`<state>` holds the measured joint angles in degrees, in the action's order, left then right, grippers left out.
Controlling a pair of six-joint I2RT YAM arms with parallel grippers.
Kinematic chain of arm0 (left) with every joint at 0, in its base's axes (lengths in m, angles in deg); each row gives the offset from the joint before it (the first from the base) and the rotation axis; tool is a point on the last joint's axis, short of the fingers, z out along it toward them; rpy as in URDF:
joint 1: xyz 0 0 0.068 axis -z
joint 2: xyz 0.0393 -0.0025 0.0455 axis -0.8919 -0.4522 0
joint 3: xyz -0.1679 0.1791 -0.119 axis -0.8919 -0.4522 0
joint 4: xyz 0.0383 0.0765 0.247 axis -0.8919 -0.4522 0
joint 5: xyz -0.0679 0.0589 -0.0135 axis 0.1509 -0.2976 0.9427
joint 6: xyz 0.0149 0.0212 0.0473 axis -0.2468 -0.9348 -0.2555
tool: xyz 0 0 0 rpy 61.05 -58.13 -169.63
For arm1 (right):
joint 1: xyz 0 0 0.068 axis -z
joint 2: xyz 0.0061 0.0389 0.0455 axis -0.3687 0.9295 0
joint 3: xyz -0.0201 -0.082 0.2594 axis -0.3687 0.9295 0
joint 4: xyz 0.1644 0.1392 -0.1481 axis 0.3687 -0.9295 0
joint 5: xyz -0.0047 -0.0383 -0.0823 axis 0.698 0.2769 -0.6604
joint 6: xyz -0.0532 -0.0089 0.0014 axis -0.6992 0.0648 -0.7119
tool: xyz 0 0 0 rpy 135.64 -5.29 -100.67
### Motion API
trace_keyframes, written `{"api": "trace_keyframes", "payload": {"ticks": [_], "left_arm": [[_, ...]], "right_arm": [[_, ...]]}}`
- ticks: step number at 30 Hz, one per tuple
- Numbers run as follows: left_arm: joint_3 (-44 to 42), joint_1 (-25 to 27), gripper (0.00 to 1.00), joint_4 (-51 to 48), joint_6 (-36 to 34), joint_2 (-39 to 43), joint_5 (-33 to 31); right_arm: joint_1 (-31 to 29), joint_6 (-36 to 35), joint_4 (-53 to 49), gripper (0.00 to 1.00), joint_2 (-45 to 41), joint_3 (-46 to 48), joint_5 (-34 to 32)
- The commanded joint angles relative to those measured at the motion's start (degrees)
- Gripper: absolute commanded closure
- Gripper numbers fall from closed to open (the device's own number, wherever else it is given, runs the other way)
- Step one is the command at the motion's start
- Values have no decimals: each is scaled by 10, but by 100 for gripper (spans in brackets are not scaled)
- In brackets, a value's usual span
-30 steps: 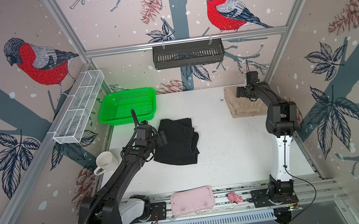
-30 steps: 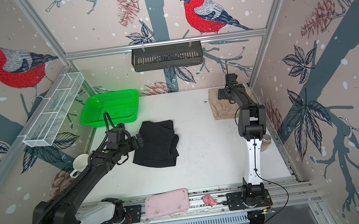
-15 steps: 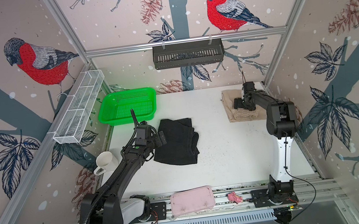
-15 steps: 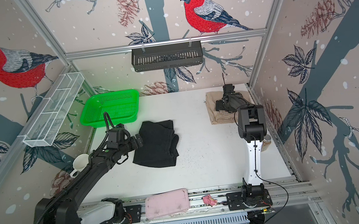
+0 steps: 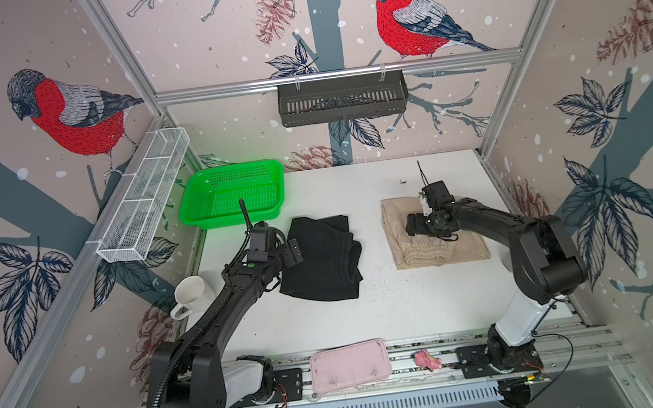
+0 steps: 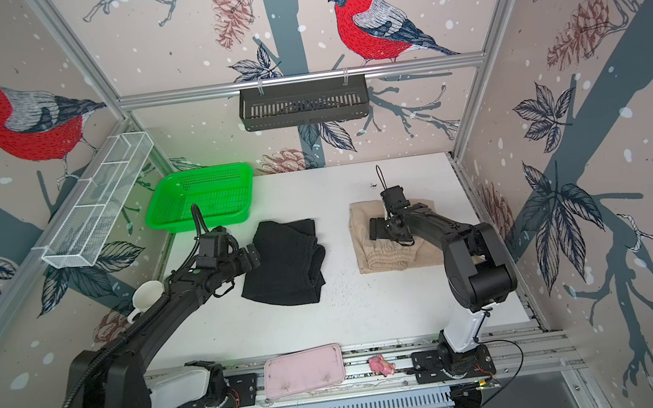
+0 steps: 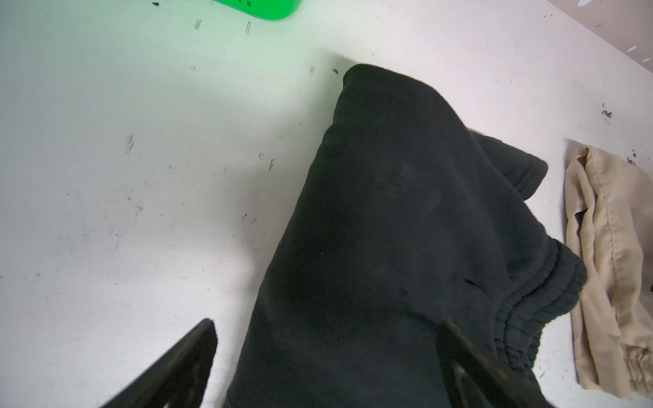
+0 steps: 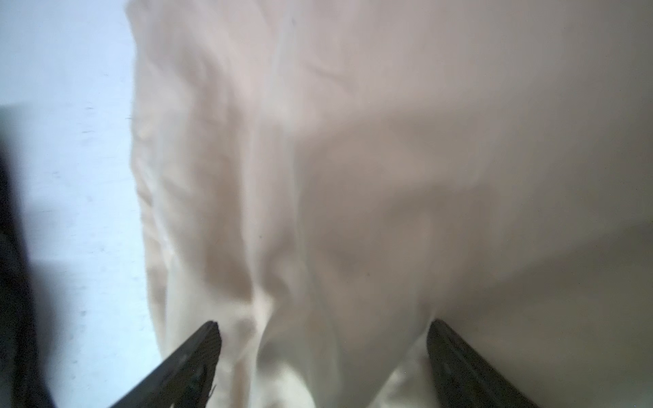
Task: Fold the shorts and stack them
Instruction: 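Grasp the black shorts' far edge with the right gripper beside the left gripper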
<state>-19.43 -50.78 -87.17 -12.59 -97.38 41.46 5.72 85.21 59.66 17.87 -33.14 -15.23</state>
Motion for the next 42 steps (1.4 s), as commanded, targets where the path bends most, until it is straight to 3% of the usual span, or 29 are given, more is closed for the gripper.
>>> {"api": "trace_keyframes", "payload": {"ticks": [1, 5, 7, 13, 18, 25, 28, 31, 34, 42], "left_arm": [[11, -1, 3, -11, 18, 6, 21], [-19, -1, 4, -21, 38, 29, 64], [-53, -1, 4, -11, 54, 49, 88], [-141, -1, 4, 23, 102, 121, 120], [-191, 0, 4, 56, 109, 174, 138], [-247, 0, 4, 110, 131, 181, 192], [-276, 0, 7, 159, 140, 168, 212], [-268, 0, 18, 157, 137, 131, 209], [-244, 0, 19, 147, 125, 93, 194], [-129, -3, 19, 90, 60, -23, 109]], "right_arm": [[-30, -40, -22, 8, -12, -44, -45], [-100, -185, -32, 6, 44, -159, -9], [-132, -246, -42, 5, 100, -238, 42], [-189, -345, -77, 0, 283, -474, 144], [-203, -364, -69, 0, 388, -586, 192], [-198, -323, -20, 0, 475, -632, 244], [-195, -311, -19, 0, 485, -627, 261], [-188, -308, -19, 1, 472, -593, 267], [-175, -304, -19, 5, 440, -535, 278], [-151, -224, 129, 11, 225, -192, 281]]}}
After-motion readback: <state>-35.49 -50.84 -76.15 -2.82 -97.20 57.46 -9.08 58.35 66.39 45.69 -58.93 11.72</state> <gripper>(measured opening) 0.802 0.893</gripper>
